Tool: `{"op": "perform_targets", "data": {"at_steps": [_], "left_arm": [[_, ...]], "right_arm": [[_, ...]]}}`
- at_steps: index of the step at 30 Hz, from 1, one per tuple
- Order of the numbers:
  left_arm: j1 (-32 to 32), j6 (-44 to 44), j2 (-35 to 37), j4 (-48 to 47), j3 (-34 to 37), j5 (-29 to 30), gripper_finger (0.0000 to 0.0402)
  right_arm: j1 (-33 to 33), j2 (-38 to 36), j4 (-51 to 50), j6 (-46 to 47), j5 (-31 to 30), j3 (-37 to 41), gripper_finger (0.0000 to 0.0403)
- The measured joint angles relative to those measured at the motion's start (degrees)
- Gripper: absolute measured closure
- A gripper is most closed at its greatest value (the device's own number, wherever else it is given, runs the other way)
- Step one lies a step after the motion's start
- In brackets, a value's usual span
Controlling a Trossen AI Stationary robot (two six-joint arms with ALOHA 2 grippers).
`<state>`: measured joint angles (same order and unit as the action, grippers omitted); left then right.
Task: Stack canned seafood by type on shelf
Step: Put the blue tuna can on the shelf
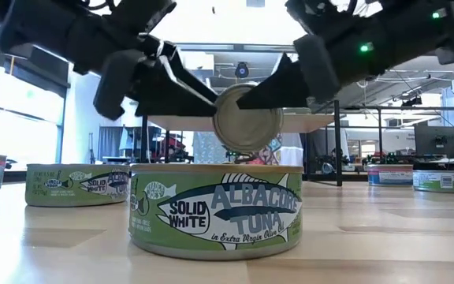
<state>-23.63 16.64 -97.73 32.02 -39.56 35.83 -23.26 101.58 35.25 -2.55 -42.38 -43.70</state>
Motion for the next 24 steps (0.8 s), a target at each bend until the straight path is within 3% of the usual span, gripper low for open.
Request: {"op": "perform_targets", "data": {"at_steps": [5,24], "left_arm": [[1.23,-2.93,0.04,0.75,0.16,0.47,0.0149],[2.8,-4.46,0.04,0.57,0.19,0.54,0.0149]], "right_arm": [[0.09,-0.13,2.28,-1.58,3.53,0.21,0.0226],[-0.71,-0.11,2.72,-1.75,5.58,0.3,0.0226]]}}
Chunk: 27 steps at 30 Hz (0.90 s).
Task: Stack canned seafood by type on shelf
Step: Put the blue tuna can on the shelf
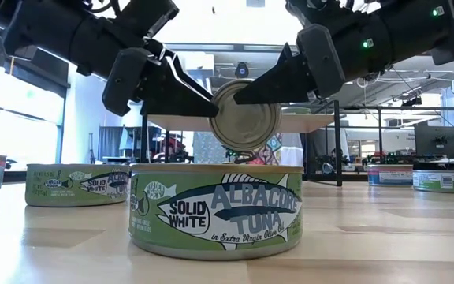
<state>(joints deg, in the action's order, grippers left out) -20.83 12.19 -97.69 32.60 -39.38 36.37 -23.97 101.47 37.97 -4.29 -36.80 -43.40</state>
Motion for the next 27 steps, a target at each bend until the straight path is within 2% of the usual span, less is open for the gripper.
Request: {"op": "perform_targets", "data": {"at_steps": [13,20,27], "left_arm": [[0.34,-3.33,0.0,-0.69,-0.15,1.39,0.0149],[0.36,-3.92,0.0,-0.66,-0.15,-3.31,0.0149],[0.13,-0.32,0.0,0.93,-0.15,-5.45,0.0151]], "right_arm": [[-0.28,0.0,-0.08,0.84,0.72,-0.07,0.0227],[-0.49,0.07,1.77,-1.39,3.04,-0.07,0.0227],[-0.48,0.07,5.65,-5.04,4.18,-0.07,0.0227]]}}
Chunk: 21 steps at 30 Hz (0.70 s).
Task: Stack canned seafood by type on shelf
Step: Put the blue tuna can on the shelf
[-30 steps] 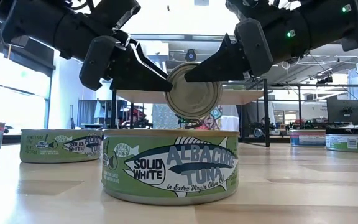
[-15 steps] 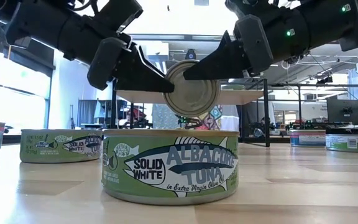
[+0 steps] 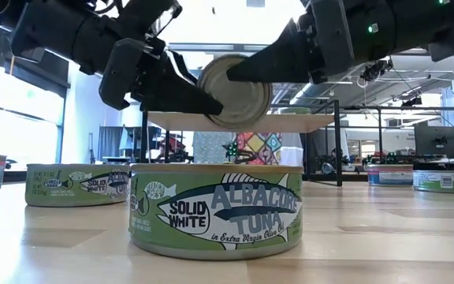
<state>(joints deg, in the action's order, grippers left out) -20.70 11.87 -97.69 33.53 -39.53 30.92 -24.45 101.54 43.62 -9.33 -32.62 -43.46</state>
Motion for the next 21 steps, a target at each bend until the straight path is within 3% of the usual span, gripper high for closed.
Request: {"op": "perform_targets", "data": {"at_steps": [4,7,9,16,18,21], "left_arm": [[-1.13,3.56,-0.07,1.91,0.11,0.04,0.0179],[-1.81,5.77,-0.07,2.3,-0.44,0.3,0.0225],[-2.12,6.43,0.16,0.41,-1.4,2.38,0.0229],[-4.08,10.54,8.27,-26.84,-9.4,19.54,0.0229],[-2.62,16.65,10.22,-31.15,-12.61,23.98,0.0229],[3.0,31.01,12.29,-32.21,-17.17,24.39,0.0229]], "right_arm": [[-0.03,-0.02,-0.65,1.53,0.19,-0.07,0.0219],[-0.15,-0.03,-1.4,1.8,0.39,-0.07,0.0178],[-0.15,-0.17,-1.37,1.62,-0.61,-0.09,0.0151],[-4.64,-7.89,-12.03,2.2,-15.09,-0.11,0.0125],[-6.5,-10.57,-17.42,4.21,-19.6,-0.1,0.0124],[-9.03,-13.84,-23.85,9.13,-24.45,-0.11,0.0123]]}}
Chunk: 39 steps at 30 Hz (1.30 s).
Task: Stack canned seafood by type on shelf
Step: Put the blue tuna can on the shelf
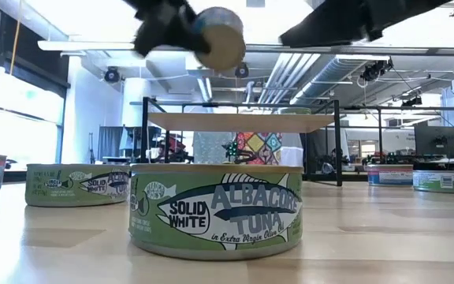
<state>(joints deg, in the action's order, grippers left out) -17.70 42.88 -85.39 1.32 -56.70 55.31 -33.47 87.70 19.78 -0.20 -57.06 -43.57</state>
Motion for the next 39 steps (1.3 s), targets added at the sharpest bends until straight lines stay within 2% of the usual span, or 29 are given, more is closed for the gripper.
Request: {"op": "perform_targets", "data": {"at_steps": [3,6,10,13,15,22,32,39], "left_arm": [[8.78,12.4,0.07,-0.14,-4.84,-6.21,0.0229],[17.75,19.37,-1.37,-1.16,-9.27,-16.03,0.0229],[27.81,22.43,-4.88,-3.0,-13.07,-25.48,0.0229],[32.68,22.78,-7.7,-3.55,-14.07,-29.97,0.0229],[34.58,23.23,-9.18,-3.63,-14.53,-30.92,0.0228],[36.57,26.88,-12.35,-3.74,-14.72,-30.92,0.0169],[36.49,29.75,-11.93,-6.29,-14.8,-30.66,0.0131],[38.33,25.96,-9.76,-11.79,-14.8,-30.39,0.0097]], "right_arm": [[-1.73,-0.89,-4.16,5.4,-0.86,0.02,0.0123],[-2.96,-0.48,-6.03,9.36,-0.99,0.02,0.0122],[-3.88,0.55,-8.76,14.11,-1.39,0.07,0.0122],[-4.12,0.84,-10.41,16.76,-1.46,0.08,0.0122],[-4.2,0.85,-11.0,18.24,-1.48,0.13,0.0122],[-4.17,0.85,-11.49,18.27,-2.79,0.13,0.0121],[-4.15,0.85,-11.87,18.27,-2.77,0.13,0.0121],[-4.07,0.85,-12.27,18.33,-2.69,0.13,0.0121]]}}
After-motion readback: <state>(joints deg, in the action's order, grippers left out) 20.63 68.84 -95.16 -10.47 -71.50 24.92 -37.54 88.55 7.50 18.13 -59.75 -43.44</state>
